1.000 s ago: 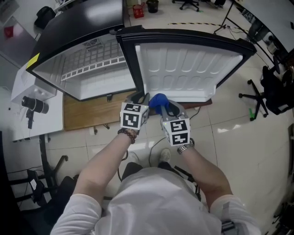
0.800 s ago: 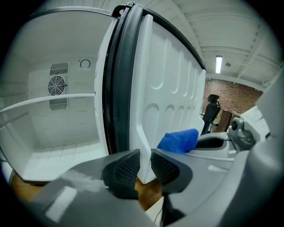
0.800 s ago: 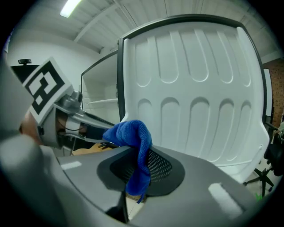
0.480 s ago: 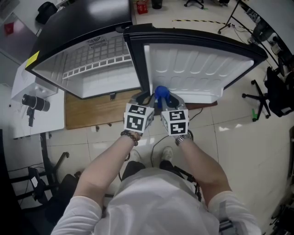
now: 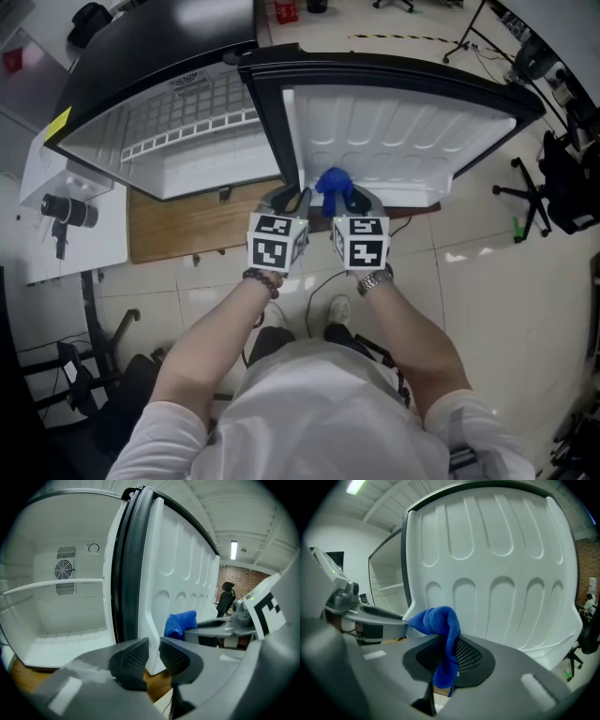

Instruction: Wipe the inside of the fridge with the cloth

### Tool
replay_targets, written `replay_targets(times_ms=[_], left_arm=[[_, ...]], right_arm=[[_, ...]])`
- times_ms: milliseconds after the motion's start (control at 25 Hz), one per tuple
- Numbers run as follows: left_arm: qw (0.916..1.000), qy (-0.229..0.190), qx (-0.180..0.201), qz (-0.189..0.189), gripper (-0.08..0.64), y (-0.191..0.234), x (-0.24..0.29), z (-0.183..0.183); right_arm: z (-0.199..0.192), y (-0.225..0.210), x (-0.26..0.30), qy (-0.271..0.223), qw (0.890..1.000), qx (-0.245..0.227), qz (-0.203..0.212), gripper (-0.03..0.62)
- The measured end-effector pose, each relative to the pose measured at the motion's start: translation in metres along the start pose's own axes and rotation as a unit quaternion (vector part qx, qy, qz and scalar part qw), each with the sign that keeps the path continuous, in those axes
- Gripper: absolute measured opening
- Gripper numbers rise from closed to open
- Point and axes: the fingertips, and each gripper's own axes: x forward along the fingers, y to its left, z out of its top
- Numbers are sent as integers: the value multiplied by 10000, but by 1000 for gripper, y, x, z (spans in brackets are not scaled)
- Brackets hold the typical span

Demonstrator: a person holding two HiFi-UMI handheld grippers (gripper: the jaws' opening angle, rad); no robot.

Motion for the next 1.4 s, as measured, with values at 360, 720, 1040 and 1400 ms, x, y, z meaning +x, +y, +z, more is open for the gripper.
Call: replay_targets(times_ms=[360, 720, 1040, 1400], left_arm=[[9994, -110, -309, 90, 60, -6, -8, -12], [9937, 129, -1076, -271, 109, -35, 12, -41], [9780, -3, -2027, -491, 144, -44, 30, -45], [9516, -325, -2994, -613, 166, -42, 41, -44]], right_arm=[[-8, -61, -27, 49, 9988, 81, -485, 52], [-16, -121, -53, 136, 9953, 158, -942, 53], [-24, -158, -72, 188, 9924, 217, -1197, 52], [-30, -182, -87, 256, 9901, 234, -1363, 52]])
